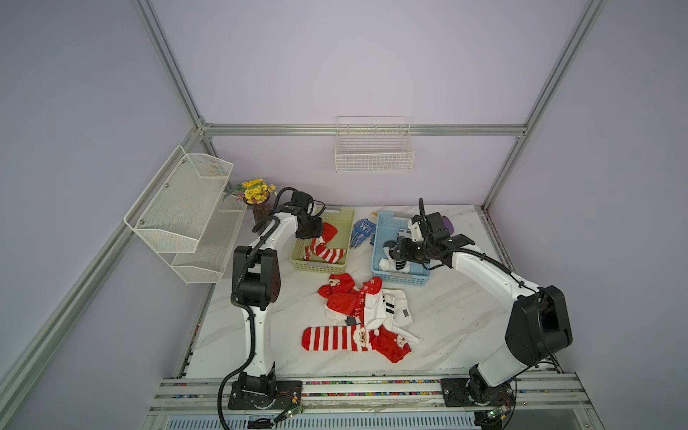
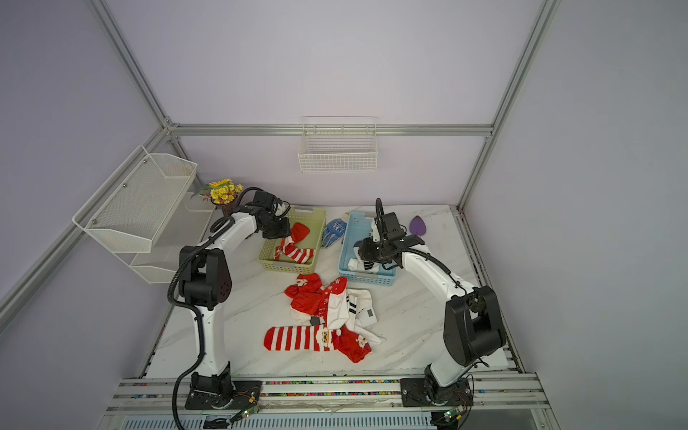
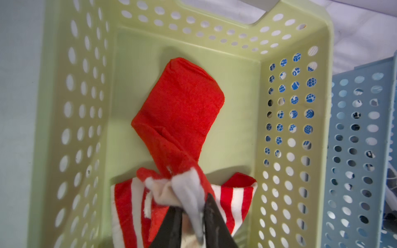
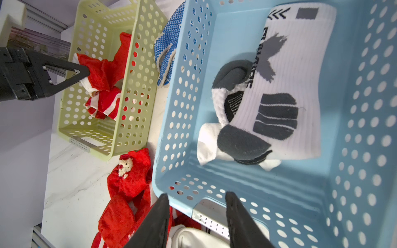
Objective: Sort the socks into the basket by color
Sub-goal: Place the sock in the bin.
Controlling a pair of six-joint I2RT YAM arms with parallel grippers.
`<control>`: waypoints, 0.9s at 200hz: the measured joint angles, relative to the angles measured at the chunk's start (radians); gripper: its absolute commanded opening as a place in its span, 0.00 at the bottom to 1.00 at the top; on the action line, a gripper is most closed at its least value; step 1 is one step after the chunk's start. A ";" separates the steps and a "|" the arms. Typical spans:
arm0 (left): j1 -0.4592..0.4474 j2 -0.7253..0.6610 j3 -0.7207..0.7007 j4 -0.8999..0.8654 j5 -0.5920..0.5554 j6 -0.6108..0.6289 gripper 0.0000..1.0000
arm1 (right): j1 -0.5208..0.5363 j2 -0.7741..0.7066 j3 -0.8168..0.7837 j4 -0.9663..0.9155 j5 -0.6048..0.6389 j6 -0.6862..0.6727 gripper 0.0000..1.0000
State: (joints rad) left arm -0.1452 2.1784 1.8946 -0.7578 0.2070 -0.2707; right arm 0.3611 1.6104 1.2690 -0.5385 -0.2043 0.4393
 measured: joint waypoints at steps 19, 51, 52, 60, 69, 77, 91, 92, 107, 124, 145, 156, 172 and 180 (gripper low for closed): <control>0.000 0.000 0.000 -0.002 -0.005 0.001 0.35 | 0.000 0.000 -0.005 0.001 -0.003 0.000 0.46; 0.000 0.000 0.000 -0.008 -0.012 0.002 0.44 | 0.000 0.000 -0.005 0.001 -0.005 0.000 0.46; 0.000 0.000 0.000 -0.008 -0.013 0.001 0.45 | 0.000 0.000 -0.005 0.001 -0.005 0.000 0.46; 0.000 0.000 0.000 -0.008 -0.016 0.000 0.47 | 0.000 0.000 -0.005 0.002 -0.006 0.000 0.46; -0.001 0.000 0.000 -0.010 -0.020 0.000 0.49 | 0.000 0.000 -0.005 0.002 -0.008 0.000 0.46; -0.001 0.000 0.000 -0.011 -0.024 -0.001 0.51 | 0.000 0.000 -0.005 0.002 -0.009 0.000 0.46; -0.002 0.000 0.000 -0.011 -0.031 0.000 0.54 | 0.000 0.000 -0.007 0.004 -0.013 0.000 0.46; -0.002 0.000 0.000 -0.011 -0.032 -0.001 0.54 | 0.000 0.000 -0.008 0.004 -0.013 0.000 0.46; -0.004 -0.002 0.000 -0.013 -0.038 -0.001 0.57 | 0.000 0.000 -0.015 0.010 -0.016 0.000 0.46; -0.008 -0.011 0.000 -0.016 -0.043 -0.002 0.60 | 0.000 0.000 -0.023 0.011 -0.016 0.000 0.46; -0.017 -0.034 0.000 -0.017 -0.048 -0.002 0.63 | 0.006 0.000 -0.031 0.013 -0.016 0.001 0.46; -0.022 -0.048 0.000 -0.017 -0.051 -0.002 0.64 | 0.013 -0.001 -0.034 0.014 -0.016 0.001 0.47; -0.028 -0.071 0.000 -0.017 -0.055 -0.002 0.66 | 0.025 -0.003 -0.035 0.012 -0.014 0.001 0.47; -0.031 -0.083 0.000 -0.017 -0.056 -0.002 0.67 | 0.032 -0.006 -0.036 0.011 -0.012 0.001 0.47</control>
State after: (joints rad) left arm -0.1761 2.0953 1.8946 -0.7746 0.1509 -0.2722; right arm 0.3927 1.6043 1.2327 -0.5270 -0.2165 0.4400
